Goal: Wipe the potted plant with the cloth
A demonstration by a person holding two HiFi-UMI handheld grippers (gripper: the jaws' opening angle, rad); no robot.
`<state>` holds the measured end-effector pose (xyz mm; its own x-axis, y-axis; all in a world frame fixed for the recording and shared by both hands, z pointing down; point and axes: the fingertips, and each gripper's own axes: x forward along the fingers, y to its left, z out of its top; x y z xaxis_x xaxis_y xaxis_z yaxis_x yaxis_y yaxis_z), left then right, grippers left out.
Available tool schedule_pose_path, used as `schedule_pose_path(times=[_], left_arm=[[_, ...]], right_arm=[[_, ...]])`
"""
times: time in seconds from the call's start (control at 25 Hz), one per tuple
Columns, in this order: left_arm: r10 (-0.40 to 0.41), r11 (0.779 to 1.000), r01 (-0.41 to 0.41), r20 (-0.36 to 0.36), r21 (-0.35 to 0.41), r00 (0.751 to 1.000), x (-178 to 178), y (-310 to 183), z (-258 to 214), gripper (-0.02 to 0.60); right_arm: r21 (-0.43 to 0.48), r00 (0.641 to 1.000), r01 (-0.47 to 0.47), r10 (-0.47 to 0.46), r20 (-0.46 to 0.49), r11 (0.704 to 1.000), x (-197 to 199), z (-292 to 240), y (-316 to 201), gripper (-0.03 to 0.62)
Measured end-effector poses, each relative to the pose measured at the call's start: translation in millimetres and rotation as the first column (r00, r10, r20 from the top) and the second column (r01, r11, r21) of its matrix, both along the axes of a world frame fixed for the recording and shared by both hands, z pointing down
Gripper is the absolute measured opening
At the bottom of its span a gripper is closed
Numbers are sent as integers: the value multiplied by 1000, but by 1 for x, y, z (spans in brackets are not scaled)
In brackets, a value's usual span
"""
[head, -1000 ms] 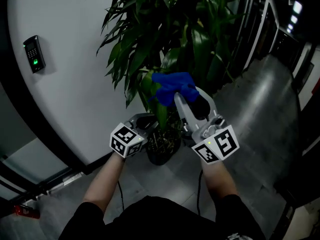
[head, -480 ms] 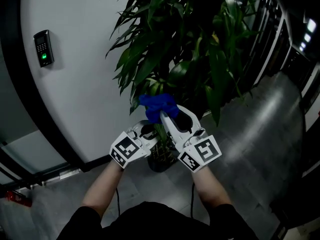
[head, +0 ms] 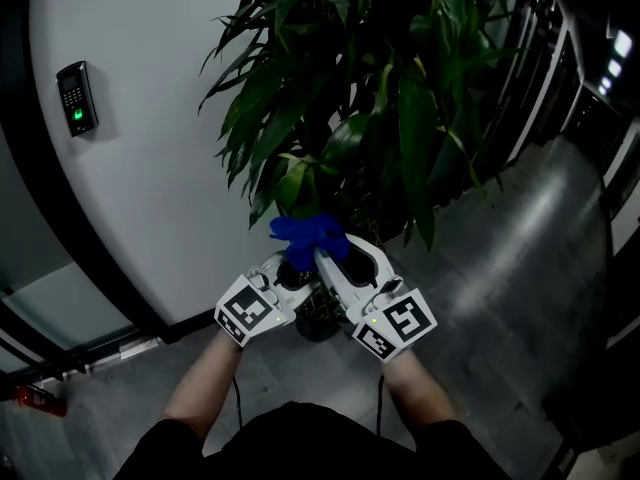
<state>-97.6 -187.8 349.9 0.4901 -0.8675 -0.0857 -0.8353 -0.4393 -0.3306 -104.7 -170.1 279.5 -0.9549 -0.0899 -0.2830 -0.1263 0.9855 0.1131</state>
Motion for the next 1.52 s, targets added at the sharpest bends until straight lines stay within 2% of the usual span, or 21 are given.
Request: schedule_pose_path(times=[0.52,0.88,1.16,1.32,1.44,1.52], left_arm=[[-15,999,15,-9,-33,1000,9,0,20,46],[-47,995,39,-91,-91,995,15,8,48,46],[-123,983,103,-127,-153,984,5,15,76,46],[-185,967,149,-170,-206,968,-5,25,97,45],[-237,952,172,-258,-251,936,-13,35,106,44],[-285,938,204,-284,-281,916,-20,40,113,45]], right_arm=[[-82,1000,1,-1,3,997,29,27,2,109],[-105,999,18,-22,-30,994,39,55,10,109],[-124,995,63,-72,-70,990,38,79,19,109],[-140,991,89,-102,-90,986,35,92,25,109],[-153,986,111,-128,-104,982,35,100,29,109],[-156,984,122,-140,-113,980,37,105,30,109]])
